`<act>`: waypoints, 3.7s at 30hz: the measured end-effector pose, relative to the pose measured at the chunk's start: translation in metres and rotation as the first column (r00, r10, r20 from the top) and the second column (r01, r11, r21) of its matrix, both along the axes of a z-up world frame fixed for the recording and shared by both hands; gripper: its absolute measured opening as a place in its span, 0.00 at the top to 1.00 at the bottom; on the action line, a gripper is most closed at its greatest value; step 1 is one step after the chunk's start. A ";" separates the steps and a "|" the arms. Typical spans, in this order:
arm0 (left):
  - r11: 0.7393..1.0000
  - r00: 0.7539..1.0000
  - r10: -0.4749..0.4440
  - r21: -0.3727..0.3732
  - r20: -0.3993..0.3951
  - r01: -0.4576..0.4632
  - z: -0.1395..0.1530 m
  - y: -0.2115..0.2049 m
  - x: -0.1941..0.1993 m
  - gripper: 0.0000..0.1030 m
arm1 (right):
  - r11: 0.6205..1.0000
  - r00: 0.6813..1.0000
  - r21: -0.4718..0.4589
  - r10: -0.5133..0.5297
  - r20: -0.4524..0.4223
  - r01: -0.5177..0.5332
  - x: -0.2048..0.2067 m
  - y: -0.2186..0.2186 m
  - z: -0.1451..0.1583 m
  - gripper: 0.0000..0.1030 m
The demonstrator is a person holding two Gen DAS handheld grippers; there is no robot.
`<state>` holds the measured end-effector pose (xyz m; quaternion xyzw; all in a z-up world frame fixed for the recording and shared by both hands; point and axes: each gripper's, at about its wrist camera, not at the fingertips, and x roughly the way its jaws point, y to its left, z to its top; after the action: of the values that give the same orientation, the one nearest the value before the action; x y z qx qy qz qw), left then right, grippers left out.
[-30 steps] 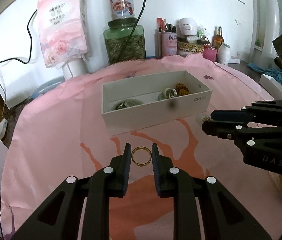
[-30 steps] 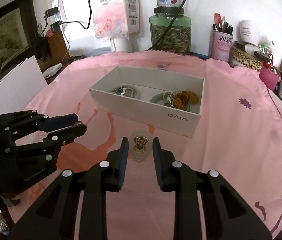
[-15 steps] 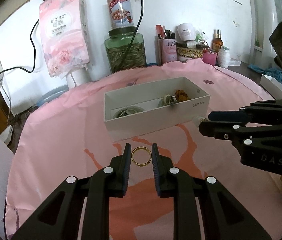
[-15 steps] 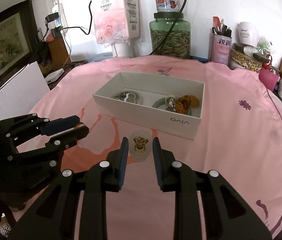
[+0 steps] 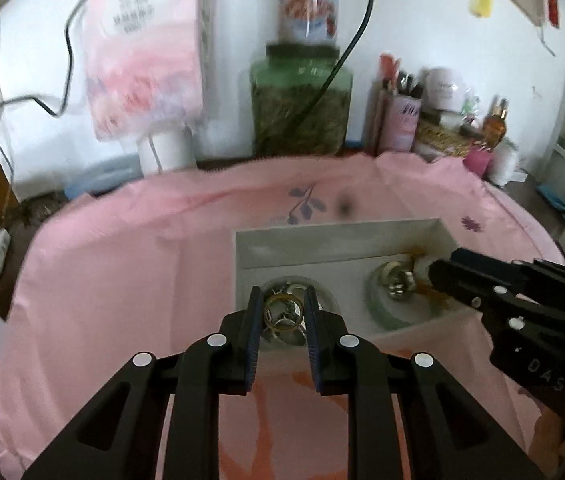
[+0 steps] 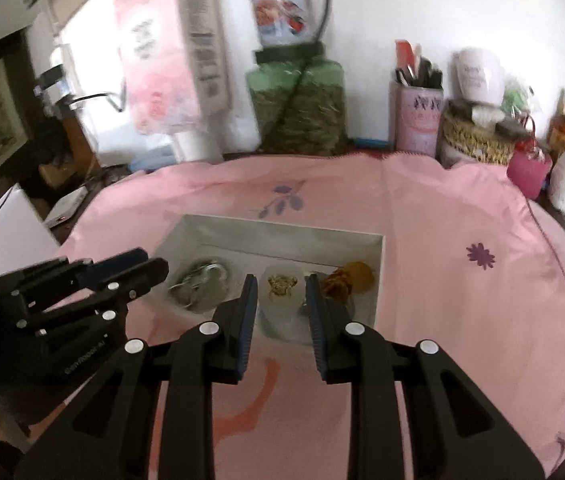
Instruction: Organize jewelry
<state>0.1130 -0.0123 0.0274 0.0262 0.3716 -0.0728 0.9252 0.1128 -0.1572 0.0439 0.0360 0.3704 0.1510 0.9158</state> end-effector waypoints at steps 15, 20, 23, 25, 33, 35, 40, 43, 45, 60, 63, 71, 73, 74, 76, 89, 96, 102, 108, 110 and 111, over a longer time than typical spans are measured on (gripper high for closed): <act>1.000 0.999 0.029 0.003 0.046 -0.029 0.010 0.000 -0.021 0.32 | 0.999 0.998 -0.007 -0.047 0.040 0.047 -0.037 -0.007 0.018 0.34; 0.997 0.992 0.066 0.035 0.105 -0.070 0.021 0.000 -0.044 0.14 | 0.992 0.990 -0.031 -0.119 0.078 0.121 -0.060 -0.013 0.024 0.08; 0.995 0.989 0.086 0.041 0.116 -0.092 0.021 0.003 -0.057 0.08 | 0.990 0.989 -0.045 -0.130 0.064 0.133 -0.064 -0.016 0.020 0.07; 0.992 0.987 0.107 0.053 0.118 -0.114 0.018 0.005 -0.064 0.06 | 0.991 0.992 -0.051 -0.122 0.040 0.124 -0.064 -0.015 0.015 0.07; 0.990 0.994 0.079 0.110 0.080 -0.088 0.000 0.001 -0.065 0.06 | 0.988 0.991 -0.090 -0.119 0.060 0.125 -0.071 -0.014 0.009 0.07; 0.990 0.993 0.076 0.109 0.088 -0.085 0.000 0.001 -0.066 0.06 | 0.988 0.990 -0.083 -0.122 0.065 0.127 -0.072 -0.015 0.010 0.07; 0.992 0.991 0.071 0.096 0.114 -0.082 0.005 0.001 -0.072 0.06 | 0.988 0.987 -0.070 -0.132 0.091 0.138 -0.077 -0.016 0.015 0.07; 0.992 0.990 0.088 0.079 0.113 -0.097 0.008 0.004 -0.071 0.06 | 0.985 0.985 -0.081 -0.141 0.099 0.149 -0.077 -0.016 0.016 0.07; 0.990 0.988 0.109 0.073 0.110 -0.117 0.009 0.009 -0.069 0.06 | 0.985 0.986 -0.087 -0.139 0.091 0.147 -0.076 -0.016 0.014 0.07; 0.988 0.987 0.122 0.085 0.108 -0.131 0.009 0.009 -0.071 0.06 | 0.986 0.989 -0.105 -0.125 0.073 0.133 -0.074 -0.010 0.007 0.07; 0.988 0.987 0.121 0.083 0.103 -0.130 0.009 0.008 -0.070 0.06 | 0.986 0.989 -0.105 -0.125 0.073 0.133 -0.074 -0.010 0.007 0.07; 0.987 0.987 0.123 0.086 0.107 -0.133 0.008 0.009 -0.070 0.06 | 0.986 0.989 -0.105 -0.126 0.073 0.133 -0.075 -0.009 0.007 0.07; 0.987 0.986 0.124 0.088 0.108 -0.134 0.008 0.008 -0.071 0.06 | 0.986 0.989 -0.105 -0.126 0.073 0.133 -0.075 -0.010 0.007 0.07; 0.987 0.986 0.125 0.089 0.108 -0.135 0.008 0.008 -0.071 0.06 | 0.986 0.989 -0.105 -0.126 0.074 0.133 -0.075 -0.010 0.007 0.07; 0.987 0.986 0.124 0.088 0.107 -0.133 0.008 0.008 -0.071 0.06 | 0.986 0.989 -0.104 -0.126 0.074 0.133 -0.075 -0.010 0.007 0.07; 0.987 0.987 0.123 0.089 0.105 -0.133 0.008 0.008 -0.070 0.06 | 0.985 0.989 -0.105 -0.126 0.075 0.134 -0.075 -0.010 0.007 0.07; 0.987 0.987 0.124 0.089 0.104 -0.133 0.008 0.008 -0.071 0.06 | 0.986 0.989 -0.104 -0.126 0.074 0.133 -0.075 -0.010 0.007 0.07; 0.987 0.987 0.124 0.090 0.105 -0.133 0.008 0.008 -0.070 0.06 | 0.985 0.989 -0.104 -0.127 0.073 0.134 -0.075 -0.010 0.007 0.07; 0.987 0.987 0.123 0.088 0.099 -0.132 0.007 0.010 -0.071 0.06 | 0.986 0.989 -0.104 -0.126 0.075 0.134 -0.075 -0.010 0.007 0.07; 0.987 0.987 0.124 0.089 0.099 -0.133 0.007 0.010 -0.071 0.06 | 0.986 0.989 -0.104 -0.126 0.074 0.134 -0.075 -0.010 0.007 0.07; 0.987 0.987 0.125 0.089 0.099 -0.134 0.007 0.010 -0.072 0.06 | 0.986 0.989 -0.104 -0.126 0.074 0.134 -0.075 -0.010 0.007 0.07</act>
<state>0.0412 -0.0021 0.0339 0.0497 0.3320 0.0065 0.9419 0.0383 -0.1673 0.0513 0.0051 0.3440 0.0717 0.9362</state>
